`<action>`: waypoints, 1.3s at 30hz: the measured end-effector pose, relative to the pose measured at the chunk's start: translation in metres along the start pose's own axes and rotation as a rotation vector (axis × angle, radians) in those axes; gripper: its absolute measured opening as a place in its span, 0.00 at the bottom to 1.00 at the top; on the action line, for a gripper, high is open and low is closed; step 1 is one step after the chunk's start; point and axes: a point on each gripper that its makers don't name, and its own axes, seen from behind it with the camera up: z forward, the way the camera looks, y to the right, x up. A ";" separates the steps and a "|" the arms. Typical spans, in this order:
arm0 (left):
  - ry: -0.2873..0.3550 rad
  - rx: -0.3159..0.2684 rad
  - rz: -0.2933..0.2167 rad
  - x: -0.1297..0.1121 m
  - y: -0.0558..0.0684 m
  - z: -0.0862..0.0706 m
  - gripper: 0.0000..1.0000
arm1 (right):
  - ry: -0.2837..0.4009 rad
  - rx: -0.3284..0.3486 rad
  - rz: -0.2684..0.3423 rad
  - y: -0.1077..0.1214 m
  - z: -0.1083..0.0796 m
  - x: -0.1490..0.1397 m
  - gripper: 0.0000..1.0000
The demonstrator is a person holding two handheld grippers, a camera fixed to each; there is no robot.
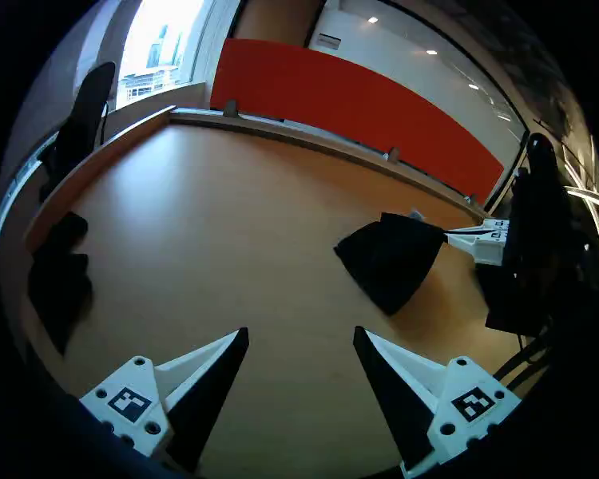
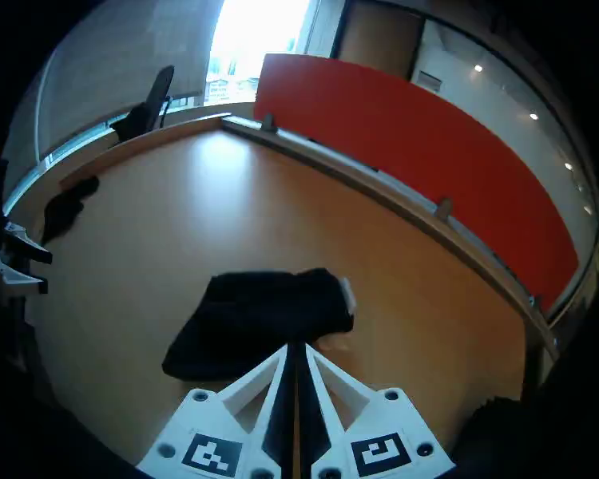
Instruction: Fold towel
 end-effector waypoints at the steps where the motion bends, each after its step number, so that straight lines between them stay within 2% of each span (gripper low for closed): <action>1: 0.002 -0.002 0.003 0.001 0.002 0.000 0.98 | 0.010 -0.002 -0.008 0.002 -0.003 0.007 0.06; 12: 0.025 -0.033 0.045 0.018 0.021 -0.002 0.98 | 0.121 -0.052 -0.113 0.032 -0.052 0.078 0.06; 18: 0.034 -0.055 0.071 0.025 0.033 -0.002 0.98 | 0.150 -0.057 -0.181 0.042 -0.081 0.098 0.06; 24: 0.040 -0.075 0.093 0.029 0.043 -0.002 0.98 | 0.172 -0.092 -0.231 0.058 -0.105 0.111 0.06; 29: 0.043 -0.089 0.107 0.032 0.049 -0.003 0.98 | 0.203 -0.133 -0.237 0.071 -0.124 0.123 0.06; 39: 0.047 -0.108 0.130 0.036 0.060 -0.006 0.98 | 0.263 -0.179 -0.204 0.089 -0.152 0.141 0.06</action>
